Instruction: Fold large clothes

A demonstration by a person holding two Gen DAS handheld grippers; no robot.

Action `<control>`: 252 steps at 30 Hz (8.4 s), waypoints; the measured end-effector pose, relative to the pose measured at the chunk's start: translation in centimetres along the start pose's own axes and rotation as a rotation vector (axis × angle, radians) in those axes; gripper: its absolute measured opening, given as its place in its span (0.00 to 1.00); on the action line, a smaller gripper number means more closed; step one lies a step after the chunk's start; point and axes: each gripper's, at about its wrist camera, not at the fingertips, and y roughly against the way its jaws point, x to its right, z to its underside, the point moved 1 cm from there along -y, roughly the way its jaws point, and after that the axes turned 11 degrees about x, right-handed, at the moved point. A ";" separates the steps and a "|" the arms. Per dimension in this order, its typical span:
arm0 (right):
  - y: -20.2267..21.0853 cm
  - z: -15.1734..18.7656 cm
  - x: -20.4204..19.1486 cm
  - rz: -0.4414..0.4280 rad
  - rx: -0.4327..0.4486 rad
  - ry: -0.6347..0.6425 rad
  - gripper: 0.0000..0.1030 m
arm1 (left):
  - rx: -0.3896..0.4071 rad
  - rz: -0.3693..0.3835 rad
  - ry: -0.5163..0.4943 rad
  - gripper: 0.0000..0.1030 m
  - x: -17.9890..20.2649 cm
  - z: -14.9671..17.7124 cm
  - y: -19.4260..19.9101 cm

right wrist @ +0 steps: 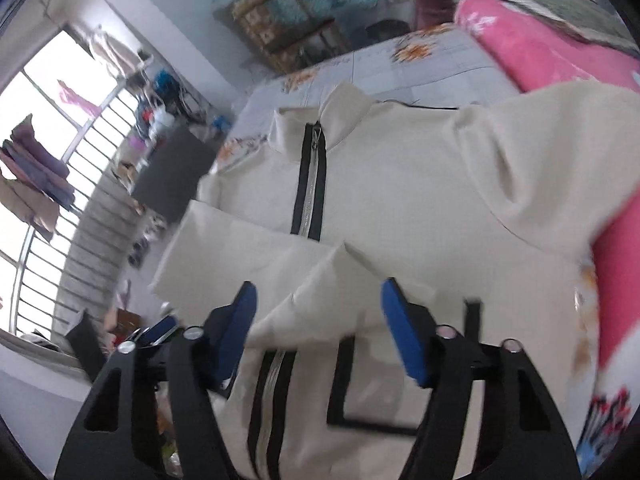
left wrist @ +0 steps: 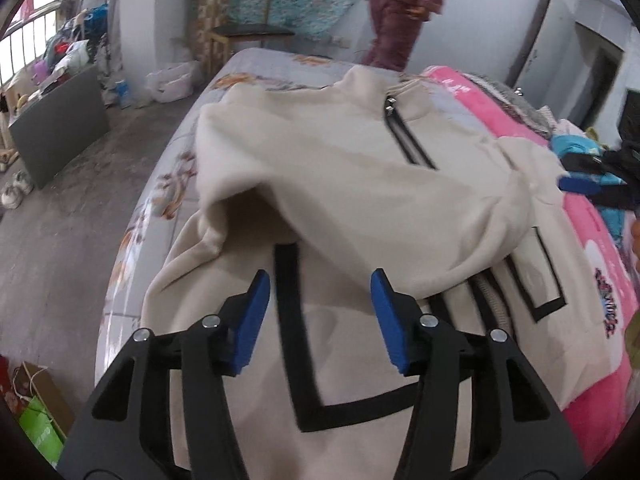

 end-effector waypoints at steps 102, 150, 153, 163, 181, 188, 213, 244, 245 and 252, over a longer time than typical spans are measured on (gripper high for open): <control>-2.0 -5.5 7.5 0.307 0.086 0.147 0.12 | 0.045 -0.149 0.102 0.44 -5.2 0.4 -1.1; -8.6 -0.9 2.4 0.202 -0.050 0.341 0.40 | -0.140 -0.080 0.062 0.38 -6.7 -13.8 -16.1; -8.6 -0.9 2.5 0.193 -0.047 0.338 0.40 | -0.111 -0.100 0.108 0.38 -8.2 -15.0 -17.4; -7.4 -1.8 2.9 0.151 -0.019 0.288 0.47 | -0.045 -0.052 0.092 0.50 -5.3 -16.1 -12.3; -2.7 0.6 1.9 0.261 0.036 0.380 0.70 | -0.161 0.051 -0.202 0.76 9.8 -8.4 -12.0; -2.7 2.4 3.3 0.293 0.030 0.321 0.76 | -0.189 0.020 -0.185 0.77 9.4 -7.3 -13.7; -4.9 4.4 5.9 0.359 -0.021 0.262 0.94 | -0.168 -0.034 -0.208 0.92 9.5 -6.5 -13.7; -4.8 4.5 6.1 0.345 -0.009 0.255 0.94 | -0.162 -0.067 -0.197 0.93 9.6 -6.2 -13.8; -4.9 4.5 6.1 0.345 -0.010 0.254 0.94 | -0.163 -0.068 -0.197 0.93 9.6 -6.2 -13.8; -5.0 4.4 6.1 0.346 -0.016 0.249 0.94 | -0.163 -0.070 -0.196 0.93 9.5 -6.2 -13.9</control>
